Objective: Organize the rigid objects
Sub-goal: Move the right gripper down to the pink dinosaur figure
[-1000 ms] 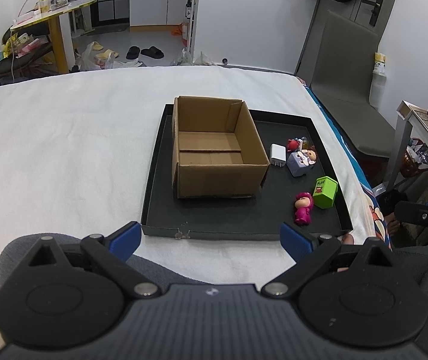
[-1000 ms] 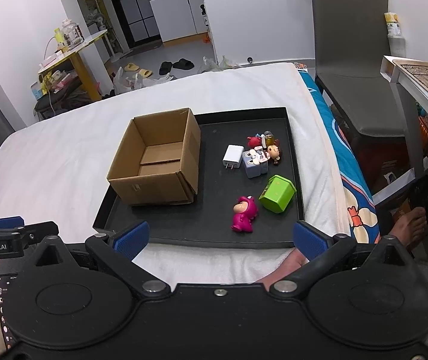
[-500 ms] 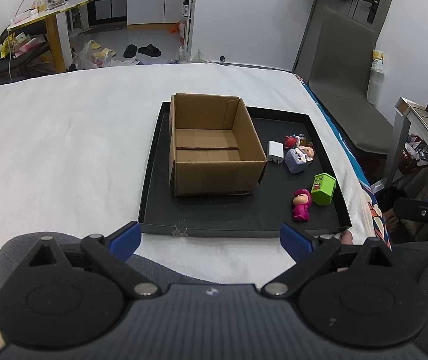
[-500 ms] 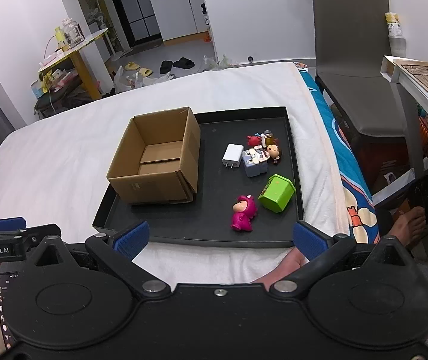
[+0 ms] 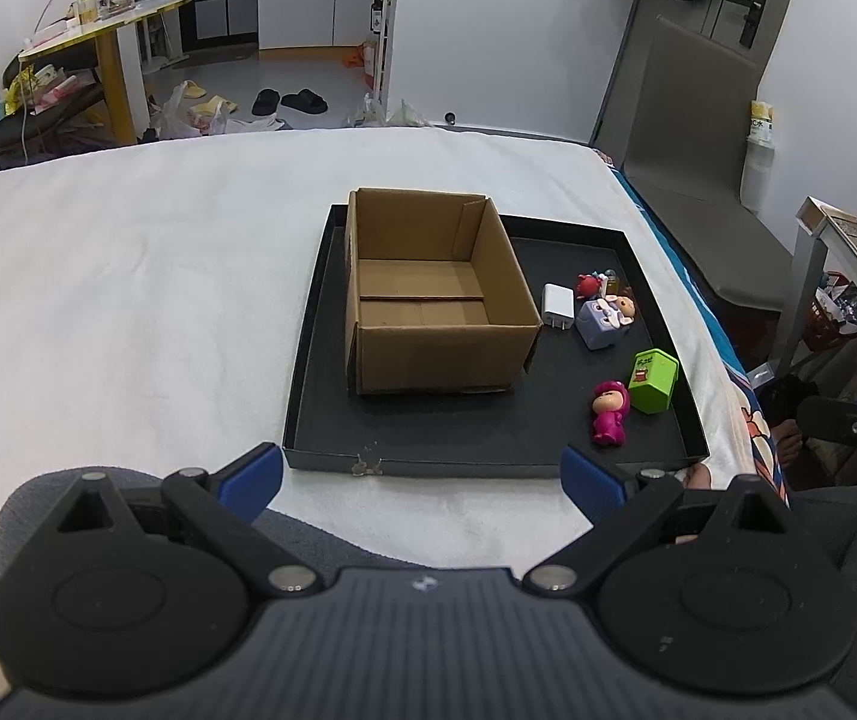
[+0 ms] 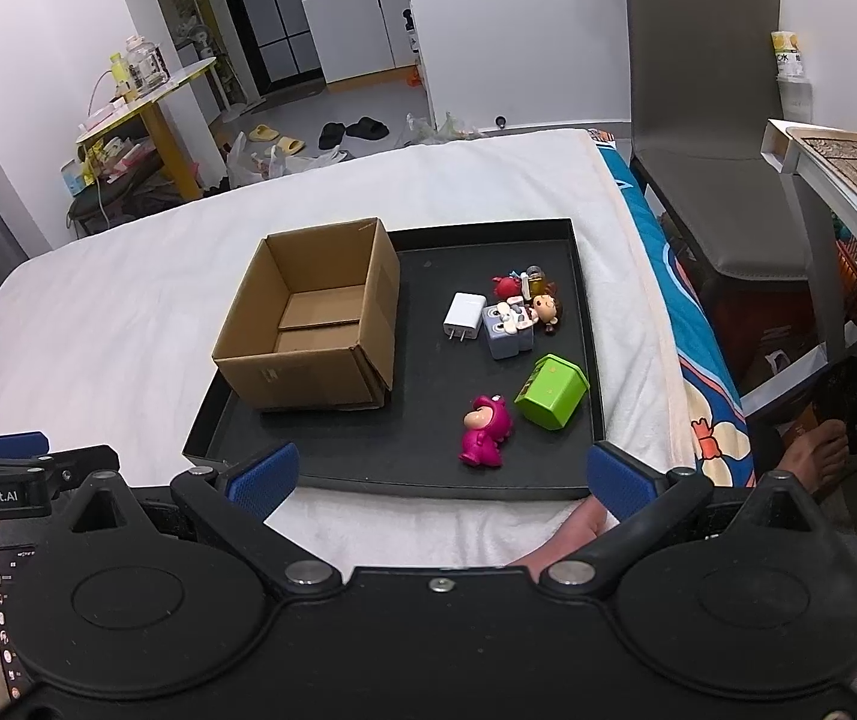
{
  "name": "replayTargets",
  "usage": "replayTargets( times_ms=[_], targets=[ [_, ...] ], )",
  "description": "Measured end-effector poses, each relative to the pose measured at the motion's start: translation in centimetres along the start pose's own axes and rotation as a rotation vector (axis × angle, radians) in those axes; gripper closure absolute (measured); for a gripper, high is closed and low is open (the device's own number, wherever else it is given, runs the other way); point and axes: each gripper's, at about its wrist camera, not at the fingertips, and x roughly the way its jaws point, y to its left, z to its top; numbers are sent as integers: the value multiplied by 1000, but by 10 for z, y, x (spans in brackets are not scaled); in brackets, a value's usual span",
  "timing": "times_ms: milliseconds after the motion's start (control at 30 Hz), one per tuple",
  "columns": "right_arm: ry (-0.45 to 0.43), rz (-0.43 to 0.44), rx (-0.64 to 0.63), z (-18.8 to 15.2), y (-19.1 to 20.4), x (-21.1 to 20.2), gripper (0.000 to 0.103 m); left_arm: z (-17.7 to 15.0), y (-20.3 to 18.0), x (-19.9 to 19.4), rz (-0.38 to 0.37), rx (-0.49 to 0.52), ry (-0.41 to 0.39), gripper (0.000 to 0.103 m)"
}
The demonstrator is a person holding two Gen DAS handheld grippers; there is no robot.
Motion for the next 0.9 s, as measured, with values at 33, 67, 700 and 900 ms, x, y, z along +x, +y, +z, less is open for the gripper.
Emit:
replayTargets(
  times_ms=[33,67,700,900],
  targets=[
    [1,-2,-3,0,1,0,0,0,0,0,1,1,0,5],
    [0,-5,-8,0,2,0,0,0,0,1,1,2,1,5],
    [26,-10,26,-5,-9,20,0,0,4,21,13,10,40,5],
    [15,-20,67,-5,-20,31,0,3,11,35,20,-22,50,5]
  ],
)
